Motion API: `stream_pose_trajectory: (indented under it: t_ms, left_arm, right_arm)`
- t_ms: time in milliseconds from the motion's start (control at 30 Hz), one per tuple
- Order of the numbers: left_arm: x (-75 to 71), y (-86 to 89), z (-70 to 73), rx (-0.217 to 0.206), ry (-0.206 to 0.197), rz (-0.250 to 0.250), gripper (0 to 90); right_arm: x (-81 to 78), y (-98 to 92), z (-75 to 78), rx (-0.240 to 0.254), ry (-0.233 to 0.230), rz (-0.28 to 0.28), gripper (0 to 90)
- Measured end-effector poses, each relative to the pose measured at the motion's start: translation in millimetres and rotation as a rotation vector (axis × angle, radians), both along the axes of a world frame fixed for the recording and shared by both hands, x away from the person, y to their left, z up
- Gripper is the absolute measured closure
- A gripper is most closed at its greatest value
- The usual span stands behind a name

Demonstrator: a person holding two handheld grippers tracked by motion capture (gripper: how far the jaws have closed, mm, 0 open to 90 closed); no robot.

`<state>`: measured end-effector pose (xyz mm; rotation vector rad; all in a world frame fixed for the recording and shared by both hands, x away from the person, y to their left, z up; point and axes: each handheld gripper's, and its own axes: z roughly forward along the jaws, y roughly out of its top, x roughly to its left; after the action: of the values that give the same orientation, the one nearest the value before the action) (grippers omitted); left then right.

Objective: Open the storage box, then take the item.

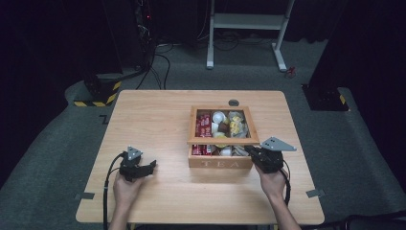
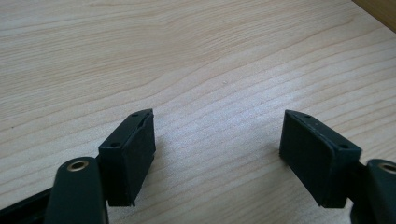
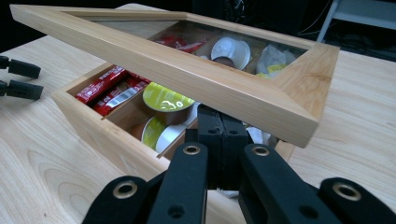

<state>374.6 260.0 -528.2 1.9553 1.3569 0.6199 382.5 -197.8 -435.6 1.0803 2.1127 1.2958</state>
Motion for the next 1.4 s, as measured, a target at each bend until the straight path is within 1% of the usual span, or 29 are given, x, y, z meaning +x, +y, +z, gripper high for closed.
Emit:
stream_pose_trajectory:
  t_ms: [167,233,300,433,567,633,700,900,967,1067,1133,1200,1233,1267,1333,1367,1400]
  left_arm:
    - [-0.2,-0.6,-0.1,-0.001,-0.002,-0.002,27.0]
    - [-0.5,-1.1,-0.1,-0.004,0.0,-0.005,27.0]
    - [-0.6,-1.3,0.1,0.002,-0.001,-0.015,27.0]
    - [-0.6,-1.5,0.1,0.001,-0.001,-0.017,27.0]
    - [-2.7,-3.7,0.1,-0.003,0.002,-0.032,26.9]
    - [-3.1,-4.3,0.2,-0.001,0.005,-0.033,25.3]
    - [-4.0,-5.1,-0.1,-0.01,0.007,-0.028,24.6]
    - [-4.4,-6.6,-0.2,-0.003,0.011,-0.033,20.7]
    - [-4.9,-7.1,-0.2,-0.018,0.012,-0.057,20.7]
    - [-6.5,-10.1,0.5,-0.022,0.015,-0.08,22.7]
    - [-7.3,-12.0,1.3,-0.042,0.017,-0.097,25.1]
    - [-8.8,-14.5,3.4,-0.058,0.006,-0.119,25.4]
    - [-8.8,-14.5,3.4,-0.058,0.006,-0.119,25.8]
    - [-9.6,-15.1,4.8,-0.064,0.0,-0.13,25.8]
    - [-10.8,-16.7,7.9,-0.1,-0.01,-0.148,26.4]
    - [-11.5,-18.1,11.5,-0.113,-0.028,-0.165,26.5]
    - [-11.5,-18.1,11.5,-0.113,-0.028,-0.165,26.6]
  right_arm:
    - [2.8,-4.7,7.7,0.011,-0.006,-0.008,90.0]
    - [3.5,-6.2,10.0,0.005,-0.008,-0.012,90.0]
    - [3.7,-6.9,10.9,0.005,-0.009,-0.015,90.0]
    - [5.3,-10.3,14.0,0.011,-0.012,-0.021,90.0]
    - [7.0,-11.8,16.8,0.015,-0.009,-0.019,90.0]
    - [7.8,-12.3,18.1,0.016,-0.012,-0.016,90.0]
    - [9.0,-11.9,21.3,0.012,-0.012,-0.017,90.0]
    - [10.3,-12.2,23.6,0.014,-0.009,-0.014,90.0]
    - [10.6,-11.9,24.8,0.008,-0.008,-0.016,90.0]
    - [12.0,-12.0,27.5,0.007,-0.007,-0.012,90.0]
    - [13.9,-11.9,31.2,0.01,-0.011,-0.012,90.0]
    - [15.2,-11.9,33.5,0.01,-0.015,-0.013,90.0]
    - [15.2,-11.9,33.5,0.01,-0.015,-0.013,90.0]
    - [16.0,-11.9,34.7,0.012,-0.017,-0.012,90.0]
    - [17.7,-12.2,37.0,0.014,-0.018,-0.008,90.0]
    - [19.0,-12.6,38.8,0.016,-0.016,-0.004,90.0]
    - [19.0,-12.6,38.8,0.016,-0.016,-0.004,90.0]
